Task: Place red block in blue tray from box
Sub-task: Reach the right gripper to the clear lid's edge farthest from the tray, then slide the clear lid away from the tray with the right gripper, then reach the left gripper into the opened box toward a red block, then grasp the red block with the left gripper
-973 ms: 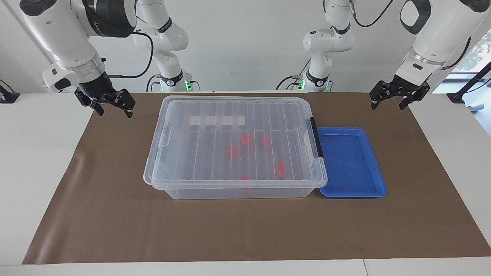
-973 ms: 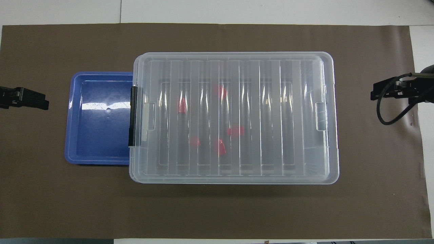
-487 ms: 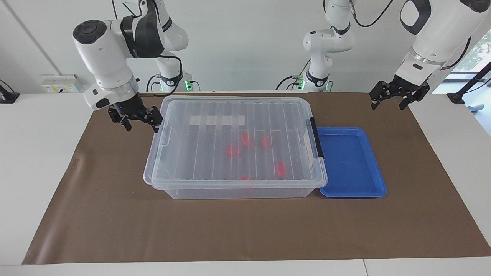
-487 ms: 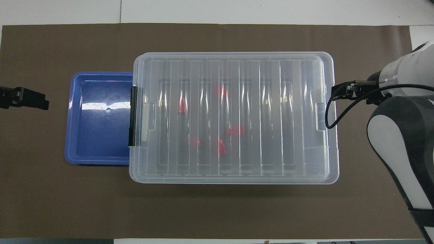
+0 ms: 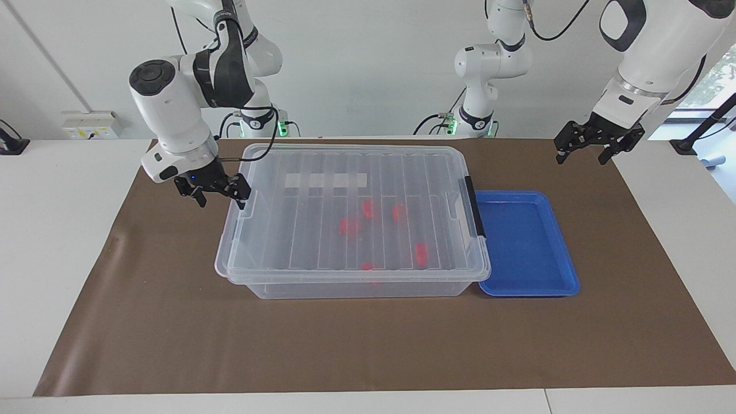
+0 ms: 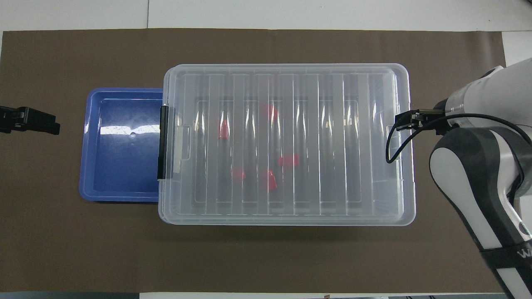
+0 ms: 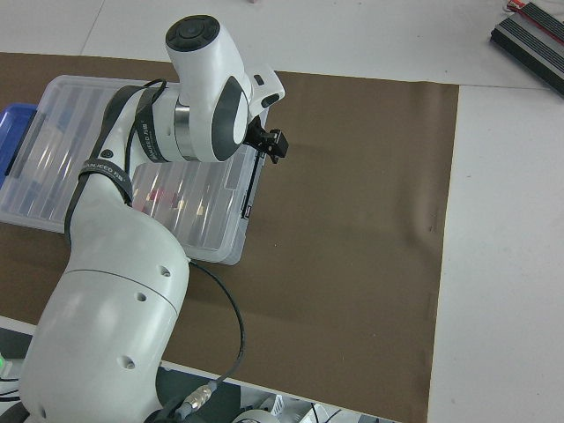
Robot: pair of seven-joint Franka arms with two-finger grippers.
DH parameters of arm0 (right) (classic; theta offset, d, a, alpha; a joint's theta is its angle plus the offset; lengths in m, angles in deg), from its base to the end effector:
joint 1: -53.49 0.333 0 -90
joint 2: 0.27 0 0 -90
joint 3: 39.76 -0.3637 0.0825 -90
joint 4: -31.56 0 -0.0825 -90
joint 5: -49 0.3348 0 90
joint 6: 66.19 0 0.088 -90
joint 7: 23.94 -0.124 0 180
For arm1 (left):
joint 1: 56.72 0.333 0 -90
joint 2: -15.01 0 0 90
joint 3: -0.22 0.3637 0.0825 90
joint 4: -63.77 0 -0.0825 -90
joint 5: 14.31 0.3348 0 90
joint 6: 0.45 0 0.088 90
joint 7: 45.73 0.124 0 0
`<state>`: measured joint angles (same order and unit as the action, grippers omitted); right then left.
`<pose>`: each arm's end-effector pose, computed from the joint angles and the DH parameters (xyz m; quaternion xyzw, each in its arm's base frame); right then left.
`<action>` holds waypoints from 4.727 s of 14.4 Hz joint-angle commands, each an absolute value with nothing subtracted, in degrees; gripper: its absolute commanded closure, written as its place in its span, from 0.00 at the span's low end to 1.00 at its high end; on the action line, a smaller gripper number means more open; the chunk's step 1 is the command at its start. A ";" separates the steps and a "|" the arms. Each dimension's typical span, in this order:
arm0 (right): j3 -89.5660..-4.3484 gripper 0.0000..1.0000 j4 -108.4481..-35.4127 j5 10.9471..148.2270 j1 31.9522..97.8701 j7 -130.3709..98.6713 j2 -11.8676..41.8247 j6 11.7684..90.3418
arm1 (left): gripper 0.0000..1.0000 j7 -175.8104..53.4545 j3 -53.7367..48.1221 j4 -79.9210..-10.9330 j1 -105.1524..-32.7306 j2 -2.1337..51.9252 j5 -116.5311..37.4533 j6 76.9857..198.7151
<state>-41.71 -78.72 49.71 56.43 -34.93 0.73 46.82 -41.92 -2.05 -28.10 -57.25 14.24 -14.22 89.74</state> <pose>0.5205 0.0454 0.5293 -0.9983 0.0555 -0.0141 0.0081 0.4994 -0.0244 0.6484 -0.9983 0.0577 0.0080 0.0010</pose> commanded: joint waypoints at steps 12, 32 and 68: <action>-41.78 0.00 -85.34 50.23 51.03 -24.30 -0.72 52.90 | 0.00 -41.34 -2.24 -29.48 -56.64 12.90 -15.02 89.73; -29.21 0.00 -84.46 50.14 47.69 0.14 -0.19 52.99 | 0.00 -41.60 -2.33 -29.48 -56.72 12.90 -15.02 89.12; -36.33 0.00 -67.58 50.05 53.04 -19.54 -3.53 28.73 | 0.03 -71.14 -2.59 -45.91 -85.03 37.51 -10.27 140.97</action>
